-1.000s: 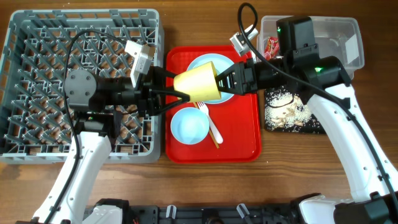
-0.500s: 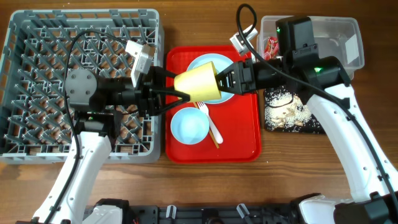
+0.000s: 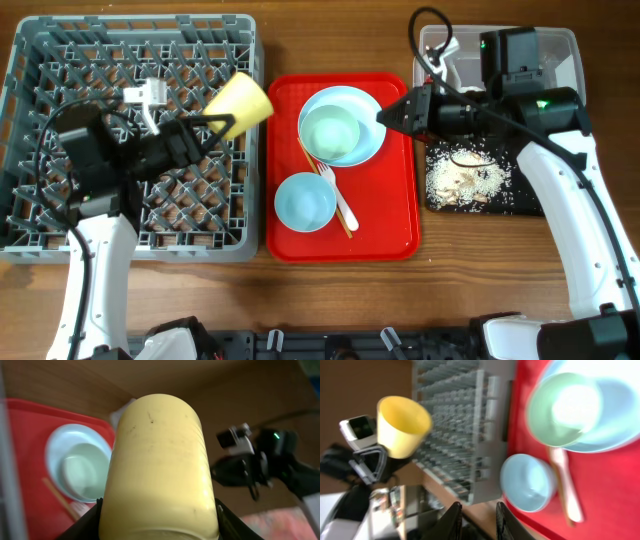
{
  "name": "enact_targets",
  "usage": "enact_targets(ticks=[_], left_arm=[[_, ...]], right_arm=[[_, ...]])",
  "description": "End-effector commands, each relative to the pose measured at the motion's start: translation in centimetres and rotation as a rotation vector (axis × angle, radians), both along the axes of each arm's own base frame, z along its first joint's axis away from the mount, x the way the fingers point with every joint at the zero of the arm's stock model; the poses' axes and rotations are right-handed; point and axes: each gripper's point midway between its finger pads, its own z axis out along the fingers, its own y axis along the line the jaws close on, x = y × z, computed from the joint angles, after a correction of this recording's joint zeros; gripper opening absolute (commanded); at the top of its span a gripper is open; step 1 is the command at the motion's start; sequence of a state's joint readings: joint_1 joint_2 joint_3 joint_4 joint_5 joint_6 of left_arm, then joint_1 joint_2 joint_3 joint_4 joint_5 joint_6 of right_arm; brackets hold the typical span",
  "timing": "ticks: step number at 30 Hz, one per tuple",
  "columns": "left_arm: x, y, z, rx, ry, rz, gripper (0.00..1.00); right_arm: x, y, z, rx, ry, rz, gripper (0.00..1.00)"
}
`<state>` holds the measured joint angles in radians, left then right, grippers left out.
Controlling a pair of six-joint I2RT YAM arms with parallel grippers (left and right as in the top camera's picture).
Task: Sort waste into correct bins and load items into the dishwasher rack
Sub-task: 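Lower the yellow cup into the dish rack with left gripper and release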
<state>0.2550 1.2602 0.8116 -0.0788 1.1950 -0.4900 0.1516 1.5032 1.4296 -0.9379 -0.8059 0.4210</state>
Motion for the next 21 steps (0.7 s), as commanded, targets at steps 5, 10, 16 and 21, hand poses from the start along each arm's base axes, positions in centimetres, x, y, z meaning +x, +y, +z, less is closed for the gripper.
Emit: enact_targets(ticks=[5,10,16,21], left_arm=[[-0.3,4.3,-0.1,0.224,0.133,0.304,0.04],[-3.4,8.6,-0.8,0.510,0.361,0.489,0.04],[-7.0,12.8,-2.0,0.752,0.547,0.629,0.04],[-8.3,13.8,-4.2,0.824,0.679,0.624,0.04]], right_arm=[[-0.5,-3.1,-2.3,-0.240,-0.037,-0.025,0.24],[-1.5,-5.2,-4.1,-0.384,0.015,-0.048,0.24],[-1.6,-5.8,-4.5,-0.424,0.006,-0.034,0.24],[-1.5,-5.8,-4.4,-0.425,-0.001,-0.030,0.24]])
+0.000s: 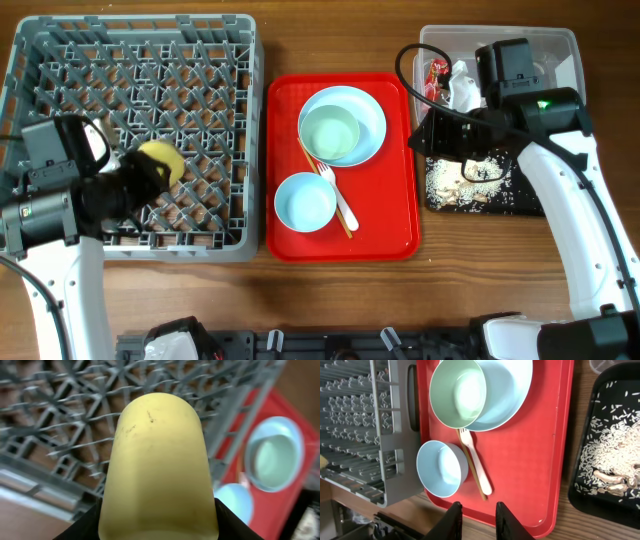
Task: Sort waste into correct bins and load items into the dishwasher rack
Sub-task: 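Lower the yellow cup into the dish rack with left gripper and release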
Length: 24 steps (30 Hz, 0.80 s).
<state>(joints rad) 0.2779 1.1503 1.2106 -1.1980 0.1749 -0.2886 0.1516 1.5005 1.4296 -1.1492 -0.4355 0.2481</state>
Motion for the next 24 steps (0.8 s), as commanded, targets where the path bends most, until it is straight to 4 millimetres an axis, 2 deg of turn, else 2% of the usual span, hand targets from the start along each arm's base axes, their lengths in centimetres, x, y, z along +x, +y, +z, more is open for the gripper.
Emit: enact_targets(ticks=[1,8,19,20,21,23,24], left_arm=[[-0.2,1.9,-1.0,0.085,0.079,0.024,0.04],[-0.5,2.1,-2.9,0.069,0.177,0.023,0.04],[0.8,2.4,-6.5,0.034,0.302,0.016,0.05],[1.0,2.5,-6.9,0.032,0.310,0.015,0.09],[1.2,2.5,-7.2,0.030,0.318,0.015,0.20],[1.7,2.7,-7.8,0.027,0.323,0.014,0.48],[1.9,2.7,-8.0,0.027,0.325,0.014,0.66]], right_arm=[[0.1,-0.3,0.7,-0.021,-0.043,0.014,0.23],[0.0,-0.3,0.7,-0.018,-0.032,0.004,0.23],[-0.3,-0.4,0.5,-0.020,-0.019,0.003,0.23],[-0.3,-0.4,0.5,-0.020,-0.018,0.003,0.23],[-0.3,-0.4,0.5,-0.020,-0.018,0.003,0.23],[-0.3,-0.4,0.5,-0.020,-0.018,0.003,0.23],[-0.3,-0.4,0.5,-0.020,-0.018,0.003,0.22]])
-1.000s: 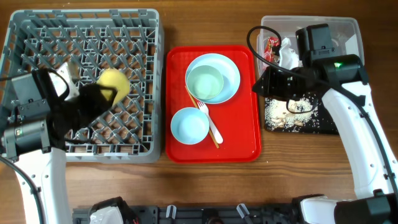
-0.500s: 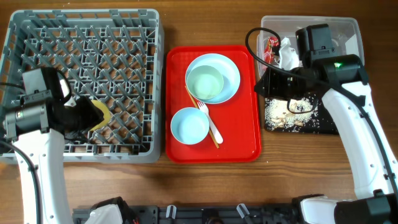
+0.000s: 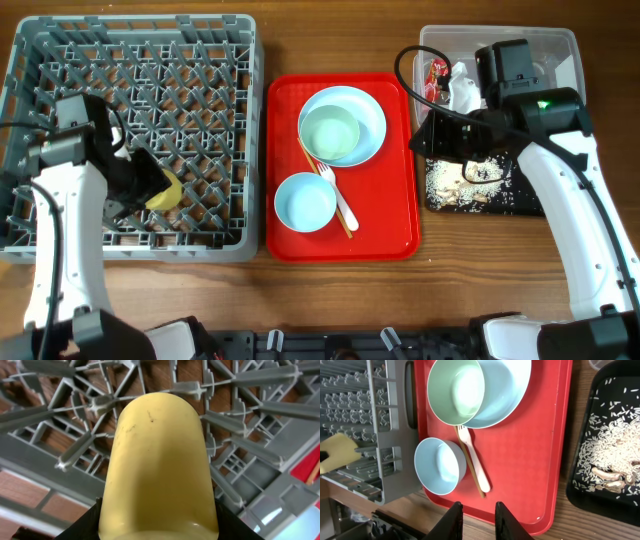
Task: Sort waste into correct bins and load items into the dishwasher rack
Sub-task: 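Lower the yellow cup into the dish rack with left gripper and release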
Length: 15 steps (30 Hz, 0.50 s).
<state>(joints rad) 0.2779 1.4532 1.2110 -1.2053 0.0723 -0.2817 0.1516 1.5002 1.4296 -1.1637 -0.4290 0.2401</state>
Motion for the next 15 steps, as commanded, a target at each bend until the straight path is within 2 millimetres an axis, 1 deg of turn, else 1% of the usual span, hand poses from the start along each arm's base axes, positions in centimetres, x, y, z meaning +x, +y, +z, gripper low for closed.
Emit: enact_targets(ticks=[1,2,3,4,6,8,10,11,13,14,15], left_arm=[[0.9,0.6,-0.5,0.012,0.003,-0.010,0.76],[0.9,0.6,-0.4,0.013,0.001,-0.010,0.83],[0.9,0.6,-0.4,0.013,-0.001,-0.010,0.95],[1.0,0.6,-0.4,0.013,-0.003,-0.010,1.00],[1.2,0.5,-0.3,0.006,-0.012,-0.011,1.00],[1.9,-0.5,0.6,-0.052,-0.058,-0.024,1.00],[2.9,-1.9,1.9,-0.095,-0.130,-0.083,1.00],[3.3,-2.8,2.5,-0.112,-0.164,-0.118,1.00],[3.9,-5.0,3.9,-0.109,-0.232,-0.203,1.00],[4.1,-6.3,4.5,-0.107,-0.258,-0.248,1.00],[4.3,-8.3,5.0,-0.108,-0.284,-0.313,1.00]], right_arm=[[0.0,-0.2,0.7,-0.010,-0.027,-0.001,0.23],[0.0,-0.2,0.7,-0.010,-0.027,-0.001,0.23],[0.0,-0.2,0.7,-0.010,-0.027,-0.001,0.23],[-0.1,-0.2,0.7,-0.011,-0.027,0.000,0.25],[-0.1,-0.2,0.7,-0.011,-0.025,0.000,0.34],[-0.1,-0.2,0.7,-0.011,-0.024,-0.001,0.45],[-0.1,-0.2,0.6,-0.011,-0.024,0.000,0.56],[-0.1,-0.2,0.6,-0.013,-0.025,0.002,0.59],[-0.1,-0.7,0.4,-0.040,-0.025,-0.010,0.57],[0.0,-1.3,0.2,-0.063,-0.009,-0.058,0.56],[0.1,-2.1,-0.1,-0.101,0.012,-0.121,0.56]])
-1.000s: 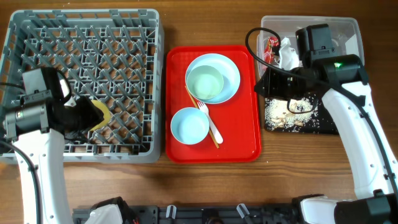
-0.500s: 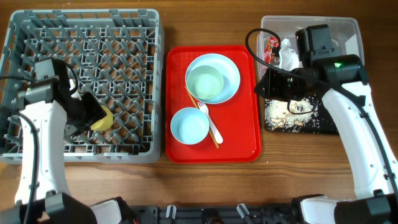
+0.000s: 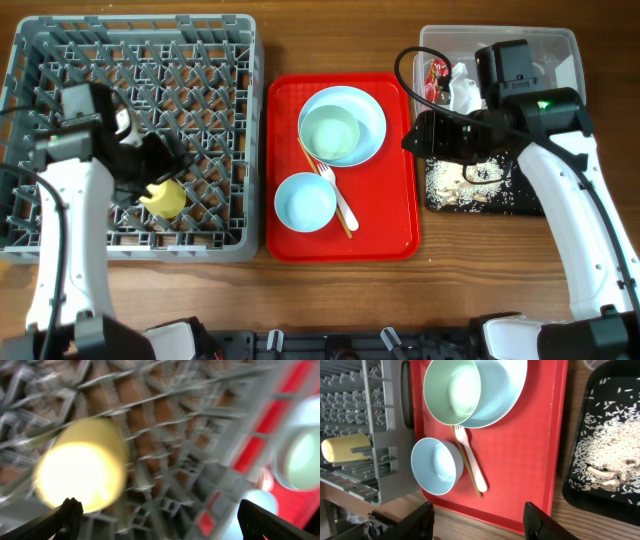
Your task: Sort waste into correct bins and load items into the dishwasher rack
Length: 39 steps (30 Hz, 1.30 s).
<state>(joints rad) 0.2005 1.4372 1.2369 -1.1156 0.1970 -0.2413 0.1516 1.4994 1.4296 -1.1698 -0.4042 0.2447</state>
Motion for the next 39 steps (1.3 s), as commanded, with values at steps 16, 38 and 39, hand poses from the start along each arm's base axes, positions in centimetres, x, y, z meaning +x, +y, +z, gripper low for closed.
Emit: enact_targets(ticks=[16,38,39], left_arm=[[-2.4,-26.9,-1.0,0.061,-0.183,-0.842,0.92],[-2.6,-27.9,-0.6,0.088,-0.080,-0.882,0.04],[-2.1,-27.4,1.0,0.075,-0.121,-0.875,0.04]], right_arm=[[-3.5,-12.2,2.0,-0.254,0.038,-0.531,1.00],[-3.8,-12.4,1.4,-0.261,0.057,-0.535,1.00],[-3.8,-12.4,1.4,-0.261,0.057,-0.534,1.00]])
